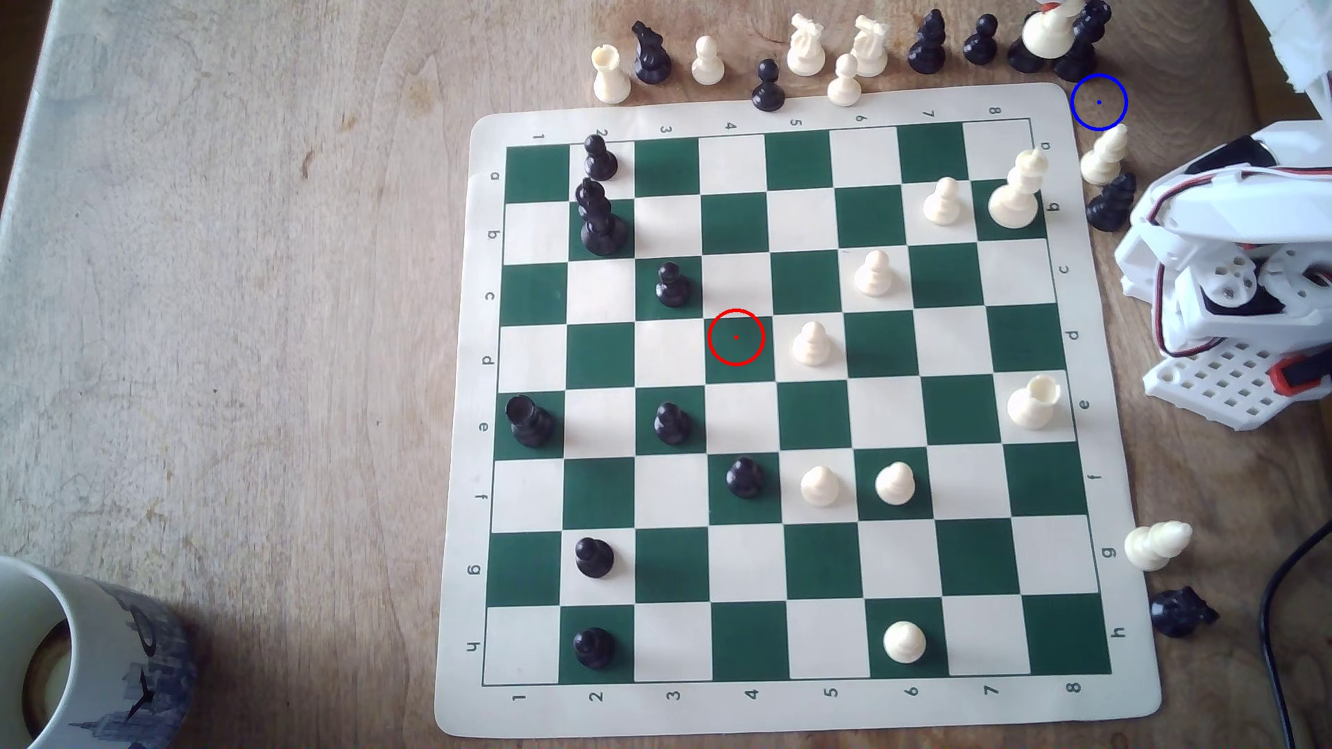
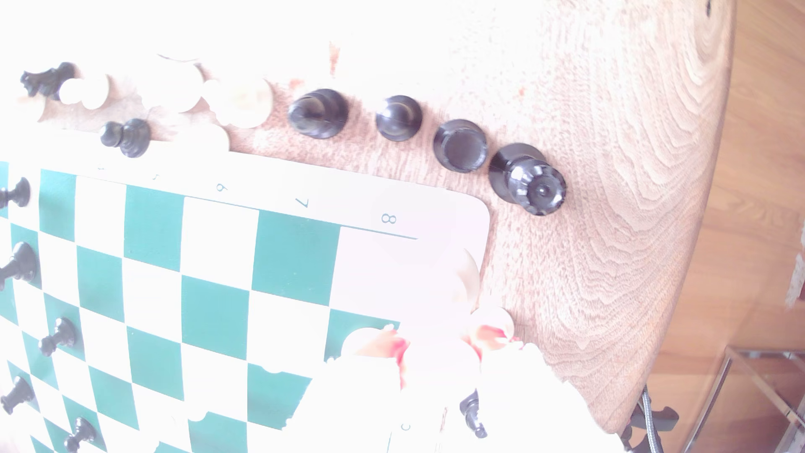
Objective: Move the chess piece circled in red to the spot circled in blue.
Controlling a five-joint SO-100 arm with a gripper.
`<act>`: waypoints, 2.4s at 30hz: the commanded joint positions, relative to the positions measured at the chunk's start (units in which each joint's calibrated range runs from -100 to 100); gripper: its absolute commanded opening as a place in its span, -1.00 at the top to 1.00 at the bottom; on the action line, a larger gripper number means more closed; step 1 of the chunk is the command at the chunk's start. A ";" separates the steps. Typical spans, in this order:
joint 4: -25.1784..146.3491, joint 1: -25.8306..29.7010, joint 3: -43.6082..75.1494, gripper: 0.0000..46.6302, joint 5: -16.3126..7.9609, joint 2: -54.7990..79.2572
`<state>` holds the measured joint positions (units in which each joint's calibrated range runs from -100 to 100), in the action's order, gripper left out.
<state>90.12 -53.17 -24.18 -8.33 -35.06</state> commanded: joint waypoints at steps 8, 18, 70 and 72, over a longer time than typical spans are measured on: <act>-2.90 -7.80 -4.66 0.99 0.88 1.28; -9.61 -9.99 -9.82 0.99 1.56 5.52; -20.91 -12.10 -22.24 0.60 3.91 8.92; -20.83 -12.18 -22.24 0.41 3.91 8.58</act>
<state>69.64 -65.12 -46.41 -4.52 -25.60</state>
